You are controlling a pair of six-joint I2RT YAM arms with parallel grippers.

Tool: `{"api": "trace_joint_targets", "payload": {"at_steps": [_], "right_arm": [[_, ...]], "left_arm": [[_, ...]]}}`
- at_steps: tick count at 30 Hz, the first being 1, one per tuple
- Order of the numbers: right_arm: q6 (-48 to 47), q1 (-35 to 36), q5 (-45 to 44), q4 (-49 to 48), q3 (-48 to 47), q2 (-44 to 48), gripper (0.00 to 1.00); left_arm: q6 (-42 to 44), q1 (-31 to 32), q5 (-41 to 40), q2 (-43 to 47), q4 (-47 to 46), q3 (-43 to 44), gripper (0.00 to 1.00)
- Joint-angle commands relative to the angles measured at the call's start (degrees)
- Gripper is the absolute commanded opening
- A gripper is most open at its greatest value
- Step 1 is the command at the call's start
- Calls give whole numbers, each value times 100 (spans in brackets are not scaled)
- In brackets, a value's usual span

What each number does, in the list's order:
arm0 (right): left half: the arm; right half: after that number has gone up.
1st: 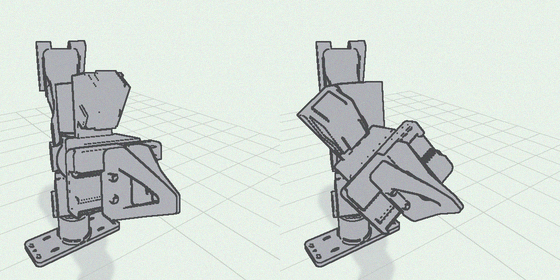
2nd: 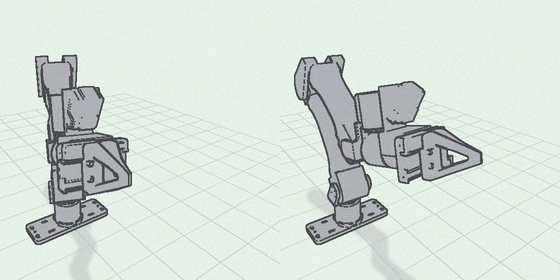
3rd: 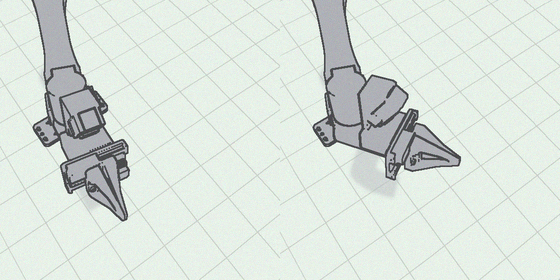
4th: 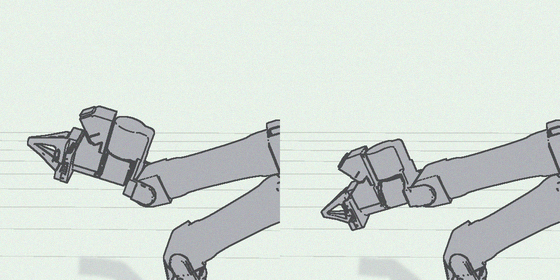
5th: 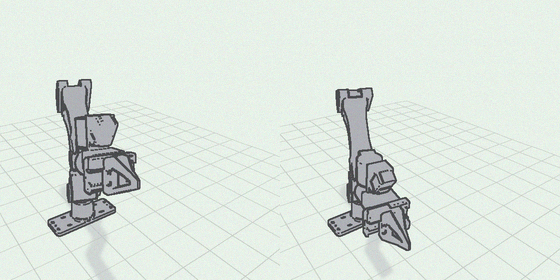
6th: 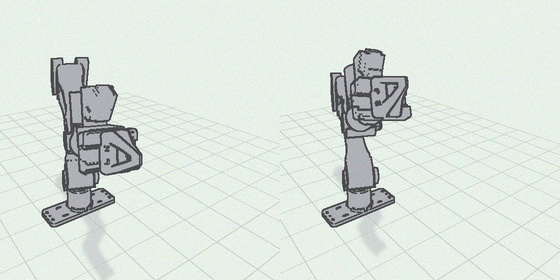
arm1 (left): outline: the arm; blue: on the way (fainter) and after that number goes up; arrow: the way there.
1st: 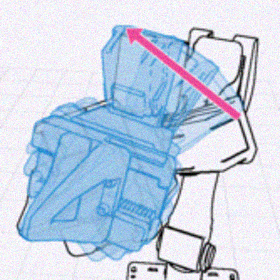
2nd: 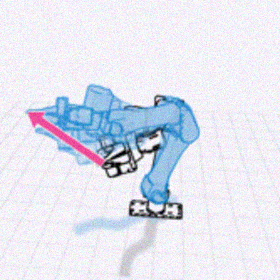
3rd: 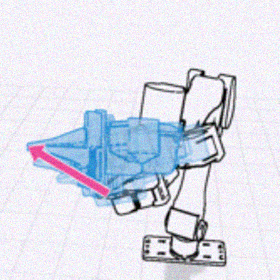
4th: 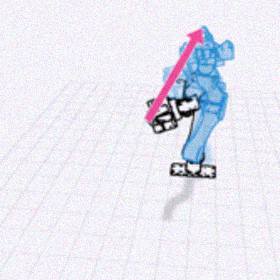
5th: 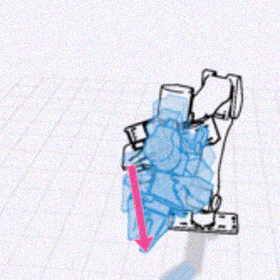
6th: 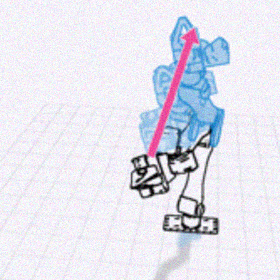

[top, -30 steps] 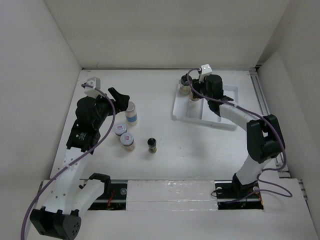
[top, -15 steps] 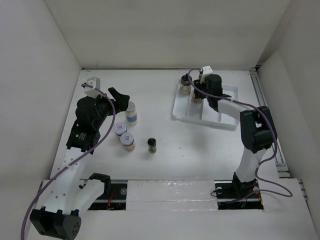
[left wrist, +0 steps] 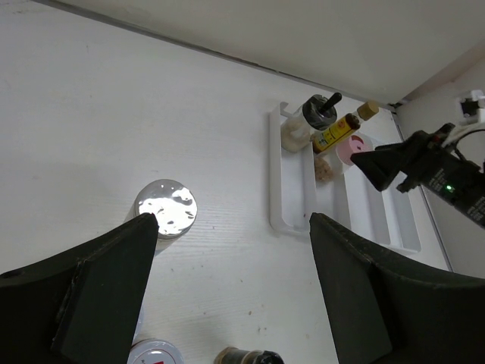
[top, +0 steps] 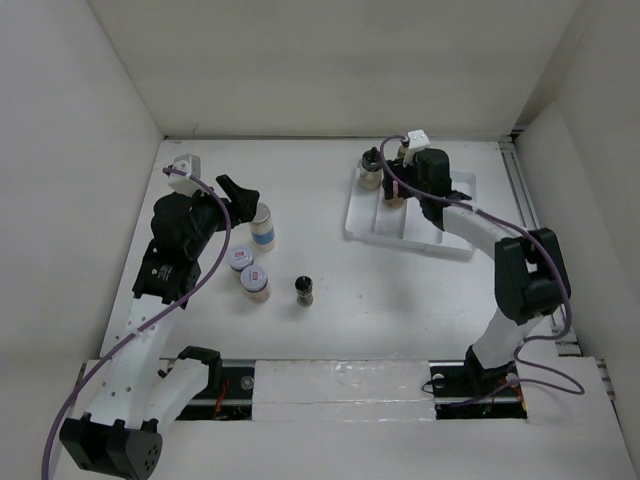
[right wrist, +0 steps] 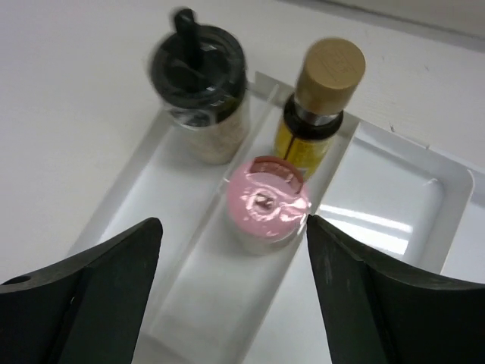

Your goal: Organize the condiment bottles

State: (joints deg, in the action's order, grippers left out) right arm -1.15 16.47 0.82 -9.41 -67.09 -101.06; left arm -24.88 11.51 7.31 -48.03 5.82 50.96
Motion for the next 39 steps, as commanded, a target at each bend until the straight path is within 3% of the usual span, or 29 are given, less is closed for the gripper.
{"api": "trace_joint_targets", "payload": {"at_steps": [1, 6, 11, 14, 27, 33, 39], "right_arm": [[124, 444, 15, -193, 361, 1076, 82], [-130, 1418, 602, -333, 1100, 1703, 78], [-676, 2720, 1789, -184, 1531, 1904, 93], [-808, 3202, 2115, -131, 1646, 2046, 97], [-1054, 3854, 2256, 44, 1058, 851, 98], [-993, 3855, 2194, -315, 908, 623, 77], [-852, 3855, 2010, -606, 979, 622, 44]], "left_arm": [[63, -35, 77, 127, -231, -25, 77], [63, -35, 77, 127, -231, -25, 77], [63, -35, 77, 127, -231, -25, 77], [63, -35, 130, 197, -231, -25, 77], [63, -35, 130, 259, -231, -25, 77], [63, -35, 130, 259, -231, -25, 77], [63, -35, 130, 259, -231, -25, 77]]}}
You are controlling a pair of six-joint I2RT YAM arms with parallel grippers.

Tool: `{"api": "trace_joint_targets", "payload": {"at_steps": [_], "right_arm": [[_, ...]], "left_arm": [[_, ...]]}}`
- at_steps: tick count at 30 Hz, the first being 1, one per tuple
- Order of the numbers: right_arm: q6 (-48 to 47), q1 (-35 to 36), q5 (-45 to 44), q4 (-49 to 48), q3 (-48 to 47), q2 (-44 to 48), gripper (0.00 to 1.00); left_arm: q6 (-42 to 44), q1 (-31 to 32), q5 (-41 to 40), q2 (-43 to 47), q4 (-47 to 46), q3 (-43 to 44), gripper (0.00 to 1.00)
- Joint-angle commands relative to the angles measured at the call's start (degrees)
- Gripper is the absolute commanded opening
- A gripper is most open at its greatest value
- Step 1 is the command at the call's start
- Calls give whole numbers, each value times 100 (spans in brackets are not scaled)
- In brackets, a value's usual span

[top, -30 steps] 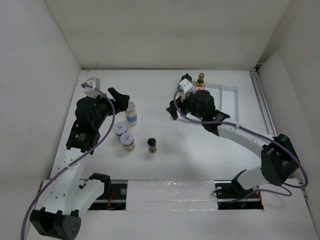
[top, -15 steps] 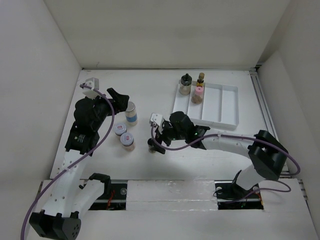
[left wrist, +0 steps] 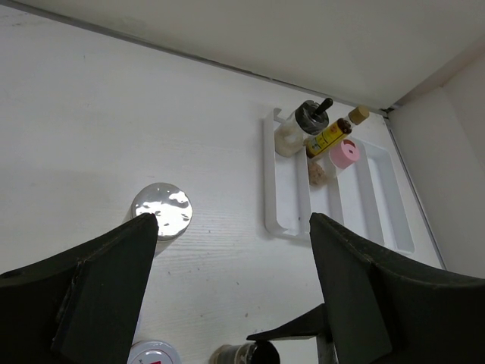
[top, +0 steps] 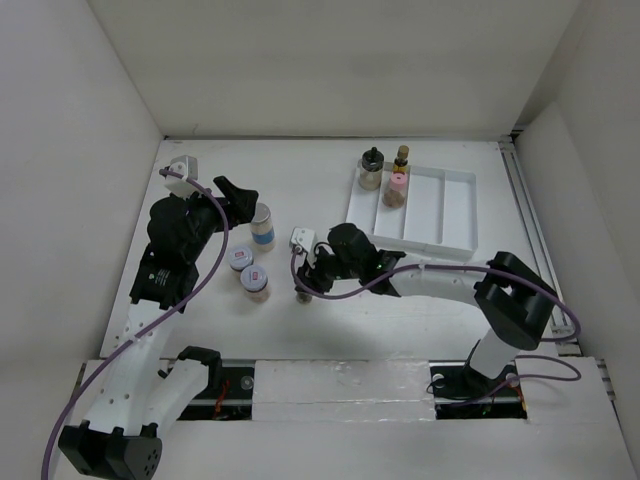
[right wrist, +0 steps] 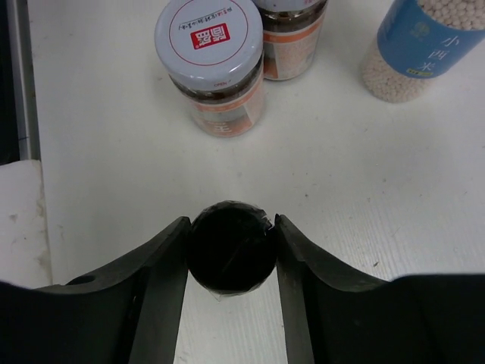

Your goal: Organize the condiment bottles

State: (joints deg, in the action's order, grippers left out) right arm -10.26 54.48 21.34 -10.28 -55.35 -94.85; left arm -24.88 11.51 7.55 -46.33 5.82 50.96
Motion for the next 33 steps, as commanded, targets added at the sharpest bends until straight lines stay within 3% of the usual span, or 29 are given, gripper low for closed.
{"api": "trace_joint_targets", "payload": {"at_steps": [1, 5, 9, 15, 24, 33], "right_arm": [[120, 54, -112, -519, -195, 1, 43], [235, -191, -279, -571, -247, 414, 41], [305, -779, -1122, -571, -248, 1064, 38], [560, -2439, -1967, -519, -142, 1548, 36], [736, -3496, -1986, -343, -247, 767, 36], [789, -3620, -2038, -237, -301, 107, 37]], "left_arm": [[63, -35, 106, 89, -231, -25, 77], [63, -35, 159, 89, -231, -25, 77], [63, -35, 159, 89, -231, -25, 77], [63, -35, 159, 36, -231, -25, 77], [63, -35, 168, 36, -231, -25, 77], [63, -35, 168, -17, -231, -25, 77]]}}
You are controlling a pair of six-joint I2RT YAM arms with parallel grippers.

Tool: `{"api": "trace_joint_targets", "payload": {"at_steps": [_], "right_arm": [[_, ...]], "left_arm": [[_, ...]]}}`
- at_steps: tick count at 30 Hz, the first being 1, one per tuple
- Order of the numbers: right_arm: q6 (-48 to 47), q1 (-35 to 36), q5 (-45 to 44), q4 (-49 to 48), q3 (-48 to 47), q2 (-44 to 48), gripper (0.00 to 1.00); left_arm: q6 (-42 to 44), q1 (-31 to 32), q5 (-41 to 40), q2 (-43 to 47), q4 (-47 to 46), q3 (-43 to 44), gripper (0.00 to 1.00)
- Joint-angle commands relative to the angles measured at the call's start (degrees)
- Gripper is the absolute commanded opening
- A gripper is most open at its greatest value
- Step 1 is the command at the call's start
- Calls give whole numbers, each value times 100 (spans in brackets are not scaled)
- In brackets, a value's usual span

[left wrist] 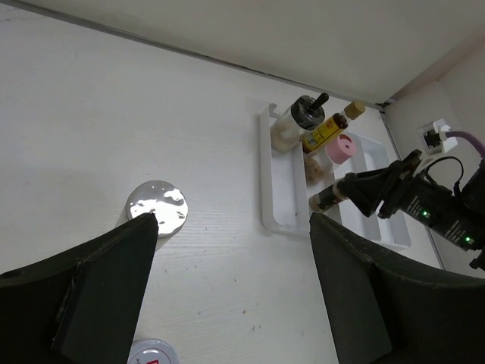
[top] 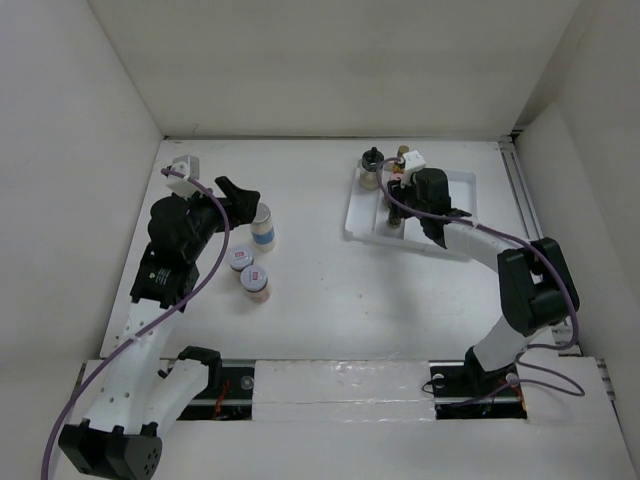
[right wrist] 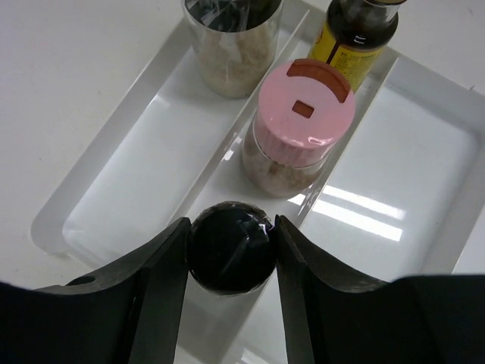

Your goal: Organize the condiment bottles

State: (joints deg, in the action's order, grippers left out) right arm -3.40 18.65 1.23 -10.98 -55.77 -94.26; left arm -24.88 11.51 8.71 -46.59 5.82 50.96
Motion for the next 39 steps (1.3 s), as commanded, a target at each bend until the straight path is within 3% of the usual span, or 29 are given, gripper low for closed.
{"api": "trace_joint_targets", "payload": {"at_steps": [1, 4, 5, 9, 13, 16, 19, 22, 26, 33, 39], "right_arm": [[103, -37, -27, -167, -259, -22, 39], [103, -37, -105, -115, -207, 30, 62], [155, -37, -158, -115, -154, 161, 75], [155, 33, -343, -1, -154, 478, 86], [33, 410, -510, 52, -206, 969, 88], [-222, 945, -213, -96, -408, 971, 83], [-434, 1612, 717, -737, -540, 454, 84], [-679, 2192, 1666, -739, -1216, -398, 87], [-1083, 2765, 2091, -722, -2145, -1137, 100], [-1049, 2881, 2600, -449, -3343, -2341, 100], [-742, 2881, 2540, -334, -4362, -3282, 100]], "left_arm": [[63, -35, 52, 9, -231, -25, 77], [63, -35, 52, 9, -231, -25, 77], [63, -35, 52, -43, -231, -25, 77], [63, -35, 52, -43, -231, -25, 77], [63, -35, -10, -43, -231, -25, 77], [10, -35, -272, 105, -178, -25, 77], [-43, -35, -756, 246, -38, 28, 77], [-96, -35, -949, 457, -38, -33, 77], [-96, -35, -863, 458, -56, -33, 77], [-96, -35, -686, 405, -117, -33, 77], [-43, -35, -581, 458, -117, -33, 77]]}}
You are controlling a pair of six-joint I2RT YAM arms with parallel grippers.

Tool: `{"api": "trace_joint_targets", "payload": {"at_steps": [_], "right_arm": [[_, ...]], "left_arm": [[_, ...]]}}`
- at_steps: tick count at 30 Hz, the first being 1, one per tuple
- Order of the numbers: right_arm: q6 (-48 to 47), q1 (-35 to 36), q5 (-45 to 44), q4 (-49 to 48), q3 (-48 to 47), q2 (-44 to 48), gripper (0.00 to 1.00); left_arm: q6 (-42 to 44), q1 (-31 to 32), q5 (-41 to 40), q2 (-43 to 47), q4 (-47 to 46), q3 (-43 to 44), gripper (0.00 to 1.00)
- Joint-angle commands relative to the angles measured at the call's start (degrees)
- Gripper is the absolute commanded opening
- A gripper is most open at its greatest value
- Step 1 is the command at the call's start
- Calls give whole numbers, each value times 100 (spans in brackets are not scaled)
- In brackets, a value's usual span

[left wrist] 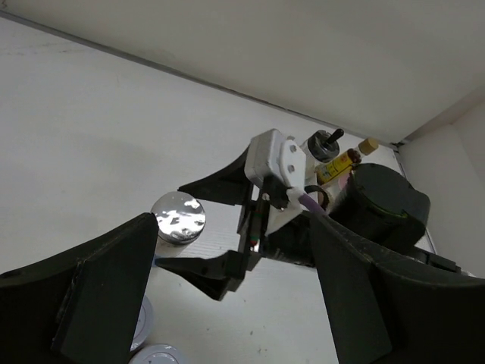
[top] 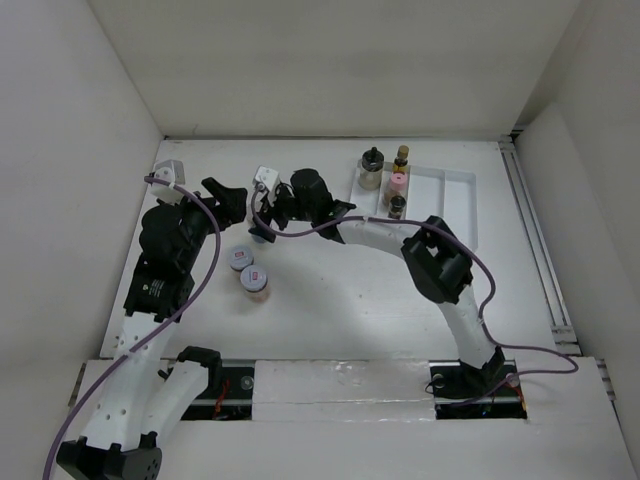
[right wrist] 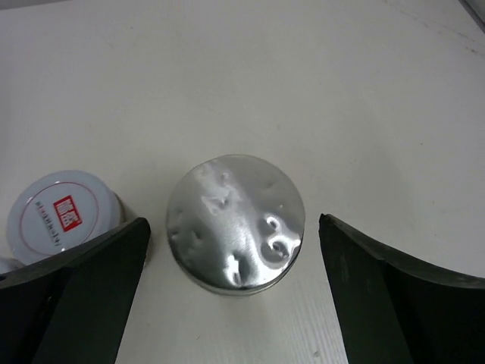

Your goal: Organize the condiment bottles

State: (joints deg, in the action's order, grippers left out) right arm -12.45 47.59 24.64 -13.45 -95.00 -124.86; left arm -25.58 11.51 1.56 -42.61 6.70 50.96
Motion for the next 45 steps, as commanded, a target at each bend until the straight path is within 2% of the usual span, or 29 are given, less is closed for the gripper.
{"api": "trace_joint_targets", "payload": {"at_steps": [1, 3, 4, 6, 7, 8, 12, 17, 23, 28, 32, 36, 45], "right_arm": [[216, -13, 199, -87, -701, -328, 95], [425, -13, 418, -296, -792, -469, 89], [540, -13, 479, -507, -792, -469, 89], [682, -13, 480, -798, -730, -417, 65], [682, -65, 419, -799, -791, -347, 59], [682, -66, 418, -860, -792, -277, 57], [744, -276, 418, -1457, -250, 618, 56], [744, -882, 418, -2205, 824, 2648, 56], [744, -2209, -775, -1732, 1974, 4256, 54], [744, -3149, -1821, -1134, 2495, 4707, 53], [805, -3966, -1718, -932, 2522, 4436, 53], [1007, -4459, -1428, -773, 2311, 3961, 52], [1165, -4795, -1216, -755, 1934, 2617, 49]], "left_arm": [[27, -35, 134, 60, -204, -33, 77], [27, -35, 134, 60, -204, -33, 77], [27, -35, 134, 60, -204, -33, 77], [27, -35, 195, 60, -204, -33, 77], [27, -35, 195, 60, -204, -33, 77], [27, -35, 195, 60, -204, -33, 77], [27, -35, 195, 60, -204, -33, 77], [27, -35, 195, 7, -257, -33, 77], [27, -35, 309, -54, -257, -33, 77], [27, -35, 362, -115, -257, -33, 77], [27, -35, 362, -116, -257, -33, 77], [27, -35, 362, -116, -257, -33, 77], [27, -35, 433, -116, -310, -33, 77]]}}
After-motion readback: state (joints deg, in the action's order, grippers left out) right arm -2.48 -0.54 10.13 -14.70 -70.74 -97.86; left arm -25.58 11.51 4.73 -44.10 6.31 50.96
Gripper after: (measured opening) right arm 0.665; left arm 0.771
